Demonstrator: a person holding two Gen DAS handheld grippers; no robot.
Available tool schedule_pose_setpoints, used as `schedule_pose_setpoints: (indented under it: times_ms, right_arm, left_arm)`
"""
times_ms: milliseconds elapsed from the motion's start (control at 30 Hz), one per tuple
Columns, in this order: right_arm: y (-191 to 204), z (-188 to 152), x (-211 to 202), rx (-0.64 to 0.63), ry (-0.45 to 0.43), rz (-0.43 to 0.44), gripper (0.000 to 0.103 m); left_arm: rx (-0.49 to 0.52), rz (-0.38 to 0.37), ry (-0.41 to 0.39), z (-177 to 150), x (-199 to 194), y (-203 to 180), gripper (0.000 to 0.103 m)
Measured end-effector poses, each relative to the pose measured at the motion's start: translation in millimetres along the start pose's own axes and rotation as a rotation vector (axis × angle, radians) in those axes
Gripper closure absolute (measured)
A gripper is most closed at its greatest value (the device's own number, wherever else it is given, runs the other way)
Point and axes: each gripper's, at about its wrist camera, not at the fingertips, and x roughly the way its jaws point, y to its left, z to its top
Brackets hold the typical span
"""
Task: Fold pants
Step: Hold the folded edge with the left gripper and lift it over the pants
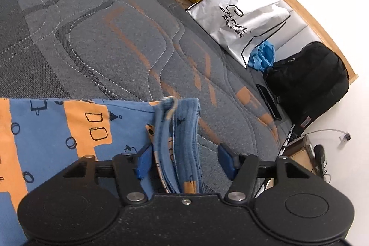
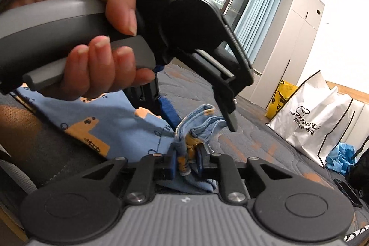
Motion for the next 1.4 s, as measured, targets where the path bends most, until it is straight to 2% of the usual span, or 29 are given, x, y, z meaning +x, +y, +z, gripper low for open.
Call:
schedule_pose_setpoints:
  times_ms: [67, 133, 200, 300, 500, 667, 767, 933, 1167, 1400]
  right_arm:
    - [1, 1, -2, -0.002, -0.001, 0.0, 0.085]
    - [0, 3, -4, -0.006, -0.008, -0.002, 0.086]
    - [0, 6, -6, -0.013, -0.022, 0.0, 0.086]
    - [5, 13, -10, -0.04, -0.045, 0.002, 0.086]
    - [18, 27, -23, -0.087, -0.109, 0.043, 0.088]
    - [38, 46, -34, -0.11, -0.158, 0.115, 0.089]
    - [49, 57, -41, -0.102, -0.183, 0.197, 0.09]
    - [74, 74, -43, -0.098, -0.198, 0.346, 0.09]
    - [108, 78, -27, -0.111, -0.129, 0.462, 0.09]
    - [113, 72, -24, -0.09, -0.084, 0.474, 0.09]
  left_arm:
    - [0.01, 0.014, 0.003, 0, -3, -2, 0.075]
    - [0.01, 0.013, -0.008, 0, -9, -1, 0.076]
    - [0.012, 0.016, -0.023, 0, -16, -1, 0.084]
    - [0.007, 0.011, -0.047, -2, -29, 3, 0.087]
    - [-0.041, -0.013, -0.138, -10, -77, 21, 0.09]
    - [-0.1, -0.006, -0.228, -26, -127, 43, 0.09]
    - [-0.129, 0.013, -0.284, -40, -158, 60, 0.09]
    - [-0.163, 0.094, -0.35, -64, -199, 89, 0.09]
    - [-0.256, 0.149, -0.347, -84, -206, 134, 0.09]
    - [-0.285, 0.14, -0.35, -92, -201, 149, 0.09]
